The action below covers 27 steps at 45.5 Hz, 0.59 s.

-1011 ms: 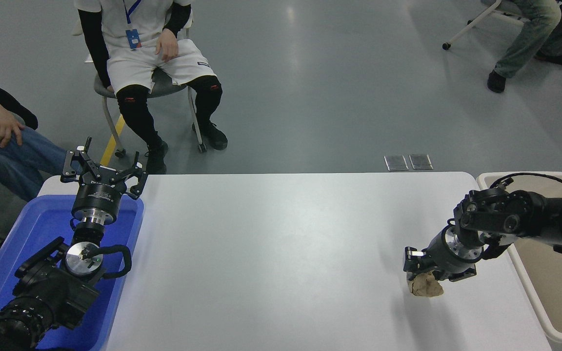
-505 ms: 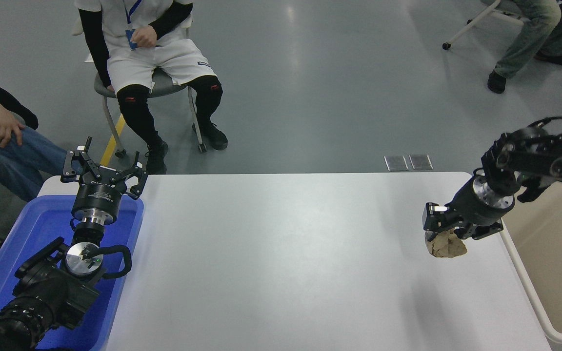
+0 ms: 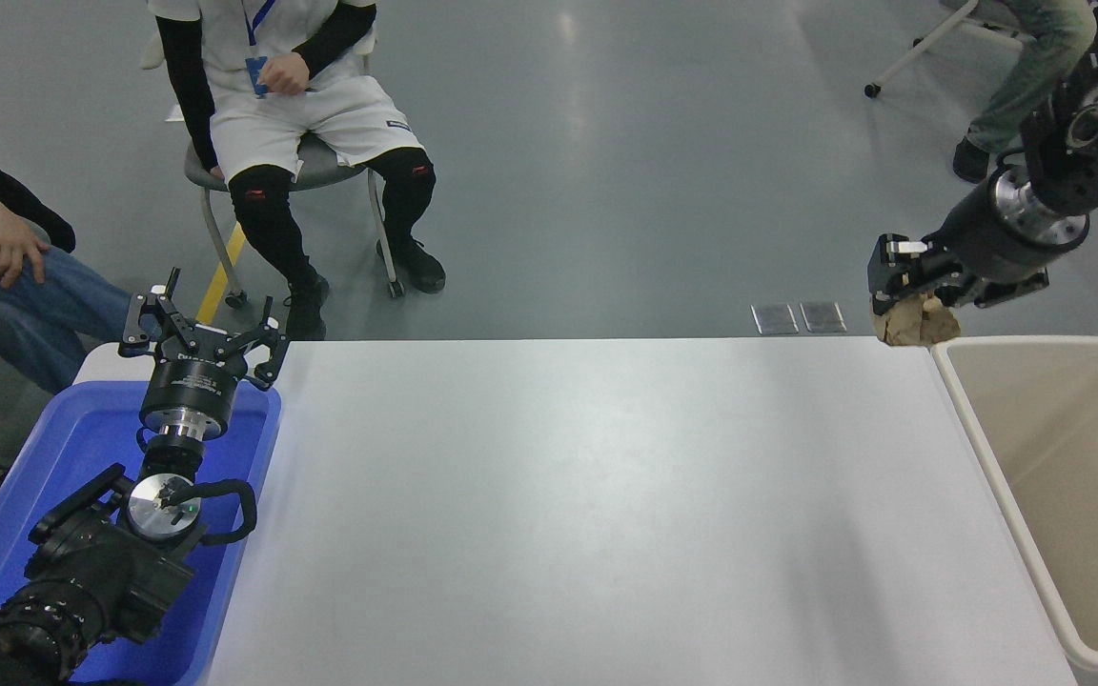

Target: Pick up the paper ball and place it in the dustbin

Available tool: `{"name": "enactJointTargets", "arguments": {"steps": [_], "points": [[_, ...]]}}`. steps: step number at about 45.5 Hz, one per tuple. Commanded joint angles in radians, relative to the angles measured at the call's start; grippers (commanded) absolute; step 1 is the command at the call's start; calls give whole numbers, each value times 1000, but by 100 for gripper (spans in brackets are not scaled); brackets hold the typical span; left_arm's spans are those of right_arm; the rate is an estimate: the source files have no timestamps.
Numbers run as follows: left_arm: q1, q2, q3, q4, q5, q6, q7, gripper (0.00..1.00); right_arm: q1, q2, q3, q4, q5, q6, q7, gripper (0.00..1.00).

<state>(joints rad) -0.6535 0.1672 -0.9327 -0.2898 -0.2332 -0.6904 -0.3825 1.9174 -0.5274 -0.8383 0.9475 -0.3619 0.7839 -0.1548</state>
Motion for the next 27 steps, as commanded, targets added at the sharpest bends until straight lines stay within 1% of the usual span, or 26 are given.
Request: {"name": "enactJointTargets", "arguments": {"steps": [1,14,22,27], "points": [[0,0,0,0,-1,0,1,99,126,-5,-11,0,0,1,0,0],[0,0,0,0,0,0,1,99,158,-17,-15,-1,-2,1,-2,0],[0,0,0,0,0,0,1,99,157,-20,-15,-3,-32,1,-3,0],[0,0,0,0,0,2,1,99,153,-58,-15,-7,-60,1,-8,0]]}}
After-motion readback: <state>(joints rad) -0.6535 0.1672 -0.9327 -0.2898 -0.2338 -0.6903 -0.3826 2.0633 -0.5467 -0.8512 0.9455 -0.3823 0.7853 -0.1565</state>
